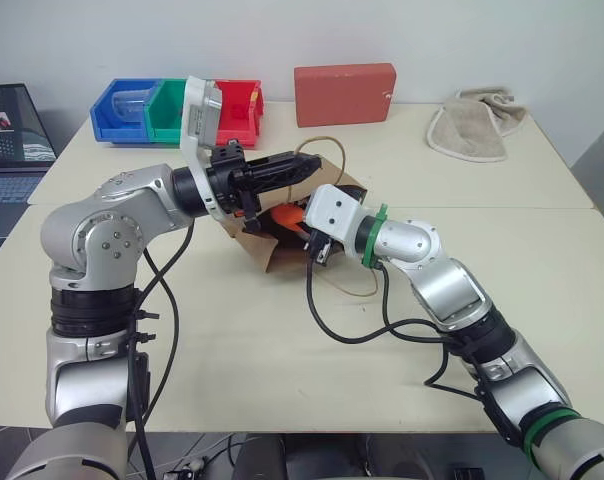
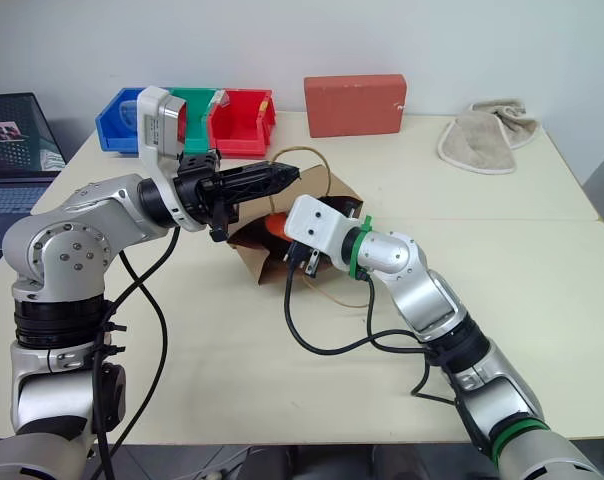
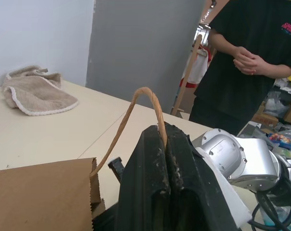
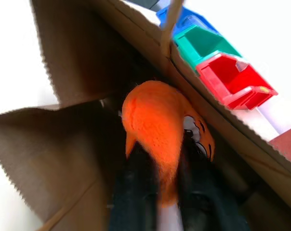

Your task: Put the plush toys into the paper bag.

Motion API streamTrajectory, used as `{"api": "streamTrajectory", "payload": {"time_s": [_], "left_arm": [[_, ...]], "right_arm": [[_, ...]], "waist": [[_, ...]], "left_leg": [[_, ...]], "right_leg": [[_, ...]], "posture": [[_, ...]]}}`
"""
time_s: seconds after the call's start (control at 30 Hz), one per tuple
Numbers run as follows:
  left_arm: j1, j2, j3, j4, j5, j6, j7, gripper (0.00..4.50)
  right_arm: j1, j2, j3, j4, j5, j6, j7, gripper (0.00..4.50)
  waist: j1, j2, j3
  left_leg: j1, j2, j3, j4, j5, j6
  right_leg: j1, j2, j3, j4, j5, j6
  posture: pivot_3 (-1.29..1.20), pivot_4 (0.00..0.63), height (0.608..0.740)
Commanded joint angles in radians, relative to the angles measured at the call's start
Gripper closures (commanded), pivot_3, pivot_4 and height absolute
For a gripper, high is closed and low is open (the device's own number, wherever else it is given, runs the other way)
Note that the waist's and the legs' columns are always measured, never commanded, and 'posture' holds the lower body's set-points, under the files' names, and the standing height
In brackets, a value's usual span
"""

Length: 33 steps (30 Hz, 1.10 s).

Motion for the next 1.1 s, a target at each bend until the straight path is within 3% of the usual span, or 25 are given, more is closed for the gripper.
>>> {"api": "streamTrajectory", "payload": {"time_s": [0.03,0.27,0.3,0.57,0.77,0.9,1.0,1.1], "left_arm": [[-0.023,0.0,0.036,-0.018,-0.025,-0.003,0.005,4.5],[-0.017,-0.005,0.037,-0.009,-0.022,-0.013,0.013,4.5],[-0.017,-0.006,0.038,-0.007,-0.021,-0.014,0.014,4.5],[-0.005,-0.006,0.029,0.003,0.01,-0.034,0.014,4.5],[0.012,-0.019,0.014,-0.012,0.03,-0.046,0.018,4.5],[0.012,-0.019,0.022,-0.012,0.027,-0.042,0.02,4.5],[0.012,-0.016,0.027,-0.013,0.025,-0.041,0.019,4.5],[0.013,-0.013,0.028,-0.015,0.024,-0.039,0.018,4.5]], "right_arm": [[-0.026,-0.003,-0.008,-0.016,-0.032,-0.041,-0.001,2.55],[-0.021,-0.031,-0.012,-0.064,-0.039,-0.054,0.058,0.1],[-0.02,-0.036,-0.013,-0.074,-0.033,-0.045,0.074,0.02],[0.038,-0.175,-0.104,-0.29,0.099,0.091,0.244,0.02],[0.173,-0.322,-0.311,-0.482,0.348,0.269,0.355,0.02],[0.289,-0.377,-0.369,-0.507,0.384,0.329,0.318,0.02],[0.383,-0.327,-0.327,-0.379,0.289,0.335,0.16,0.02],[0.386,-0.255,-0.292,-0.249,0.229,0.315,0.05,0.02]], "waist": [[0.001,0.0,0.0],[0.0,0.0,0.0],[0.0,0.0,0.0],[0.002,0.0,0.0],[0.006,0.0,0.0],[0.006,0.0,0.0],[0.003,0.0,0.0],[0.0,0.0,0.0]], "left_leg": [[0.0,0.0,0.0,0.0,0.0,0.0],[0.0,0.0,0.0,0.0,0.0,0.0],[0.0,0.0,0.0,0.0,0.0,0.0],[0.0,0.0,0.0,0.0,0.0,0.001],[0.0,0.0,-0.001,0.0,-0.001,0.001],[0.0,0.0,0.0,0.0,-0.001,0.002],[0.0,0.0,0.0,0.0,-0.001,0.002],[0.001,0.0,0.001,0.0,-0.001,0.002]], "right_leg": [[0.0,0.0,0.0,0.0,0.0,0.0],[0.0,0.0,0.0,0.0,0.0,0.0],[0.0,0.0,0.0,0.0,0.0,0.0],[0.0,0.0,0.0,0.0,0.0,0.0],[0.001,0.0,0.0,-0.001,0.0,0.0],[0.001,0.0,0.0,-0.001,0.0,0.0],[0.001,0.0,0.001,-0.001,0.0,0.0],[0.001,0.0,0.002,-0.001,0.0,0.0]], "posture": [[0.0,0.15,0.74],[0.0,0.15,0.74],[0.0,0.15,0.74],[0.0,0.15,0.74],[0.0,0.15,0.74],[0.0,0.15,0.74],[0.0,0.15,0.74],[0.0,0.15,0.74]]}}
